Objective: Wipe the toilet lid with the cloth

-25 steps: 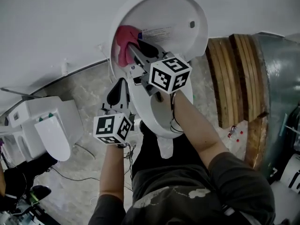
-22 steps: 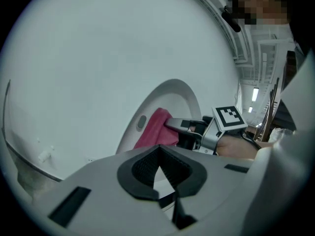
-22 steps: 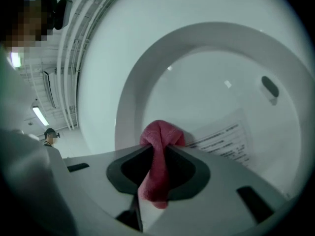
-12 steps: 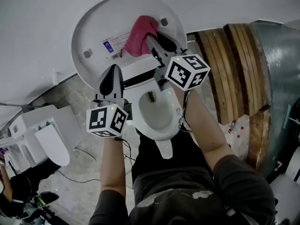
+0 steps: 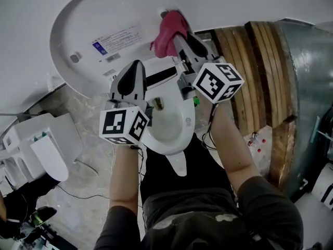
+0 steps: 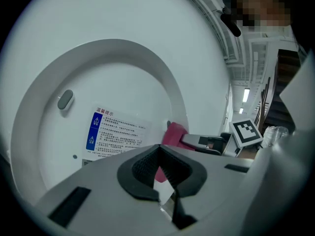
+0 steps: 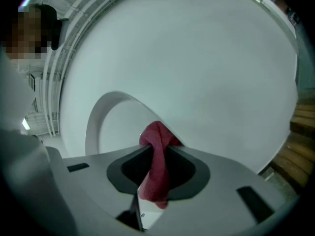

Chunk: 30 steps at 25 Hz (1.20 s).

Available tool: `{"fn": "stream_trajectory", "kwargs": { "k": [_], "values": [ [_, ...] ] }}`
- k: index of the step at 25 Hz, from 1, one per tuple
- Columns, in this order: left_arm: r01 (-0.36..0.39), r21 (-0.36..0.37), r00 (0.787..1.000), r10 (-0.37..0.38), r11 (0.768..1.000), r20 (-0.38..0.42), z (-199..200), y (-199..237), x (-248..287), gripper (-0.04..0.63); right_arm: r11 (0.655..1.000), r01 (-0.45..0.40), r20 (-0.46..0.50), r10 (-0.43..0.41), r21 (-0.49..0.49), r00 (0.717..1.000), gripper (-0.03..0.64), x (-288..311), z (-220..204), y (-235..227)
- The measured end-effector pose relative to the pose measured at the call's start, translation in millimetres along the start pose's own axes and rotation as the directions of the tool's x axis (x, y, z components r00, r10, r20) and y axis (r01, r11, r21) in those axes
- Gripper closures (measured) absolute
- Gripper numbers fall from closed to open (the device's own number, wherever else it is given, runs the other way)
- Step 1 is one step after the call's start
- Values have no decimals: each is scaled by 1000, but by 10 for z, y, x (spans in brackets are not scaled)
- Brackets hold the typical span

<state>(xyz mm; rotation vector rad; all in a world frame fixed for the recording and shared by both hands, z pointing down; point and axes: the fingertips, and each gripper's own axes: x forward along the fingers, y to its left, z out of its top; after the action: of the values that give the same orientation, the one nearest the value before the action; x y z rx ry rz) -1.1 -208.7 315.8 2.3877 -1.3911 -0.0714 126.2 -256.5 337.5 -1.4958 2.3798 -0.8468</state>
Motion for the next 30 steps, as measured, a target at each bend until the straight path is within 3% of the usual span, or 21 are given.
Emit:
{"fn": "stream_trajectory", "kwargs": {
  "k": [4,9,14,17,21,25,30],
  "values": [
    [-15,1,1000,15,1000,4,-10,79,-149,588,1000,-2,-13,2,2,1000,540,-3,-104,87],
    [-103,1,994,103,995,39,172,573,-548,588,997,-78,-67,77,-10,995,541,146,-399,619],
    [-173,-19,983,174,985,57,285,1118,-1050,588,981,-186,-150,178,-45,973,541,469,-953,1341],
    [-200,-37,978,202,979,57,274,1389,-1305,588,972,-218,-194,199,-84,961,541,673,-1342,1662],
    [-218,-68,974,221,974,42,203,1693,-1542,588,967,-245,-243,223,-63,944,540,908,-1796,1978],
    [-210,-74,977,211,975,12,96,1828,-1609,588,969,-244,-258,226,-42,939,541,1105,-2028,2100],
    [-188,-73,982,188,979,-7,-1,1807,-1553,588,981,-188,-225,174,-41,959,541,1120,-1949,1884]
  ]
}}
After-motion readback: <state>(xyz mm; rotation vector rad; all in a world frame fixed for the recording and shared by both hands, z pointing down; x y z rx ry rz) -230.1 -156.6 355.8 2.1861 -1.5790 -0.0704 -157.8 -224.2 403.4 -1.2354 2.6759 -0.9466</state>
